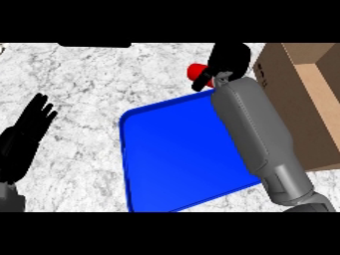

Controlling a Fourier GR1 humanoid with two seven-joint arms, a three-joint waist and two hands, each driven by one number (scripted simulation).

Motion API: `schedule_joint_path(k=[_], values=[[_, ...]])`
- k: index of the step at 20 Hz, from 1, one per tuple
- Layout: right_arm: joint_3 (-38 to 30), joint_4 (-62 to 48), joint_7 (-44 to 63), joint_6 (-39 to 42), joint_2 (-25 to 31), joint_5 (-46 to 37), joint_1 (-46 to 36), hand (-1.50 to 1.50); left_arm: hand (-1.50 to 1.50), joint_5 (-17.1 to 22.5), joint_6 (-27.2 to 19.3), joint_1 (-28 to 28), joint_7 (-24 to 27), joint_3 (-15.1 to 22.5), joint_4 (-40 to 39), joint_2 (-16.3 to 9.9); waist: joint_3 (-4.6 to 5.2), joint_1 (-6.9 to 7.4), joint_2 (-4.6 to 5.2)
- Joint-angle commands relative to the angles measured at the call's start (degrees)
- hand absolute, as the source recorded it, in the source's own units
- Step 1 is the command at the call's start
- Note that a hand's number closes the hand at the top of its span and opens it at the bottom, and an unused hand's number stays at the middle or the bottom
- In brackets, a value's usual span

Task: Pick the can from the tray and place it in the cardboard box

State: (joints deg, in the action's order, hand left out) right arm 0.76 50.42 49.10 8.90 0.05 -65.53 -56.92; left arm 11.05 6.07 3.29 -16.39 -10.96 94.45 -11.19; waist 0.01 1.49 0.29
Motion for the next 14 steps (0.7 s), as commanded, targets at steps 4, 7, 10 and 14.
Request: schedule_joint_path(k=[4,7,10,14], values=[[2.67,4.68,6.90,-3.64,0.53,-5.61,-8.04,1.50,0.00,0.24,0.60,-1.25,-0.54,-0.19,0.93,-0.35,0.00,-0.80,-0.39],[1.53,5.00,14.04,-1.64,1.65,-8.73,-14.75,1.50,0.00,-0.12,0.08,-1.11,0.41,-0.98,-0.25,-0.41,0.04,-0.84,-0.46],[0.00,5.14,14.15,-1.10,5.71,-10.41,-15.86,1.50,0.00,0.70,0.60,-0.83,0.69,-1.32,-0.51,-0.34,0.03,-0.94,-0.33],[-1.13,9.82,14.69,1.95,9.09,-11.98,-13.03,1.50,0.00,0.19,0.19,-0.36,0.12,-1.62,-0.90,-0.78,0.00,-1.82,-0.51]])
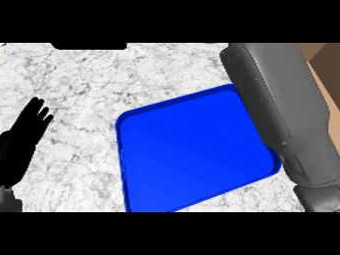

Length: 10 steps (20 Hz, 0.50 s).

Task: Pick the can from the tray and place it in the cardboard box

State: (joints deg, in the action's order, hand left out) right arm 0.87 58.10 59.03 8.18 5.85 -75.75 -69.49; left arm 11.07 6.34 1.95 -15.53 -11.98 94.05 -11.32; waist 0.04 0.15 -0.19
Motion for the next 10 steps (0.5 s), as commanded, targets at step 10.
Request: schedule_joint_path(k=[10], values=[[-6.11,5.51,-4.36,5.45,11.34,0.53,7.18,1.50,0.00,-1.10,-1.79,-1.33,-2.30,1.96,4.47,2.12,-0.08,-0.14,-0.03]])
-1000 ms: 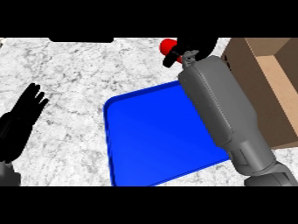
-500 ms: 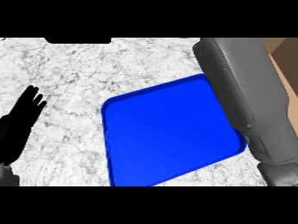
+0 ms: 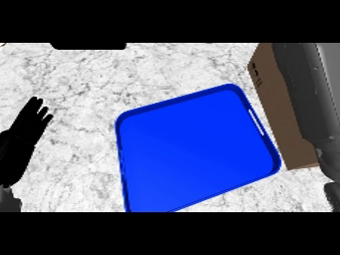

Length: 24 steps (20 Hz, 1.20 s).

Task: Pick the can from the tray and place it in the cardboard box

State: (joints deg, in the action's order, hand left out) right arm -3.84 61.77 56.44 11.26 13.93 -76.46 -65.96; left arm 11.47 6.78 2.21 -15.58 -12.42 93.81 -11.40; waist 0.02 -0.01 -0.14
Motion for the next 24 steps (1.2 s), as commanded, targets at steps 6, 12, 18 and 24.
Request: schedule_joint_path(k=[6,12,18,24], values=[[-2.24,2.44,-5.81,-2.66,4.51,1.88,8.95,1.50,0.00,-0.23,-0.08,0.56,-0.33,0.11,0.29,0.33,-0.02,0.18,0.12],[-5.57,-7.86,-11.92,-12.43,6.17,3.33,9.95,1.50,0.00,-0.26,-0.79,1.75,-3.79,0.92,2.53,0.24,-0.03,0.82,0.35],[-11.18,-10.10,-14.18,-12.58,5.01,10.68,15.45,1.50,0.00,0.73,0.79,0.25,-1.32,-0.46,0.85,0.01,-0.04,0.49,0.28],[-13.66,-13.82,-15.31,-13.97,5.15,13.67,19.06,-1.50,0.00,0.15,0.95,-1.10,-0.65,-0.32,1.32,0.34,-0.04,0.63,0.32]])
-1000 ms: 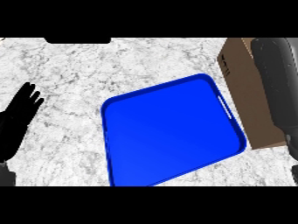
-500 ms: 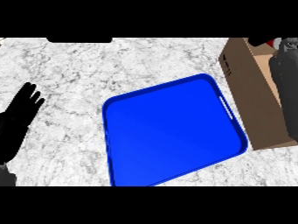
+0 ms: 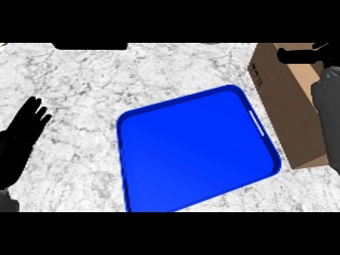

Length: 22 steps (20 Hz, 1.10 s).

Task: Pick the can from the tray and place it in the cardboard box

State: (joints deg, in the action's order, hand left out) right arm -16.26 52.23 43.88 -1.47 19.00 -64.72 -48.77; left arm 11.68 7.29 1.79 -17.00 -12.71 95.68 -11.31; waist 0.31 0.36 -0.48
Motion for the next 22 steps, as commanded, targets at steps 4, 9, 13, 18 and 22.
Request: schedule_joint_path(k=[4,9,13,18,22], values=[[-1.03,-3.21,-9.66,-7.32,-0.49,4.18,3.40,-1.50,0.00,-0.11,-0.09,0.34,-0.32,0.26,0.90,0.38,-0.34,0.29,0.63],[-6.06,8.84,-9.04,-18.84,-2.56,8.38,4.61,-1.50,0.00,-0.33,-1.10,2.14,-1.89,0.02,0.17,0.04,-0.36,-0.60,0.47],[-8.99,15.42,-9.17,-25.40,-4.00,11.49,6.91,-1.50,0.00,2.38,1.45,-1.12,-2.31,-2.11,2.26,-1.76,-0.35,-0.34,0.10],[-10.59,27.47,-10.86,-24.71,-4.91,18.17,16.11,-1.50,0.00,-0.34,-1.01,-0.23,-0.53,-1.02,-0.40,0.41,-0.31,-1.08,0.20],[-13.71,37.88,-9.65,-20.31,-3.14,24.24,23.51,-1.50,0.00,-0.86,-1.12,-2.05,-1.96,0.48,4.13,1.03,-0.33,-1.27,0.05]])
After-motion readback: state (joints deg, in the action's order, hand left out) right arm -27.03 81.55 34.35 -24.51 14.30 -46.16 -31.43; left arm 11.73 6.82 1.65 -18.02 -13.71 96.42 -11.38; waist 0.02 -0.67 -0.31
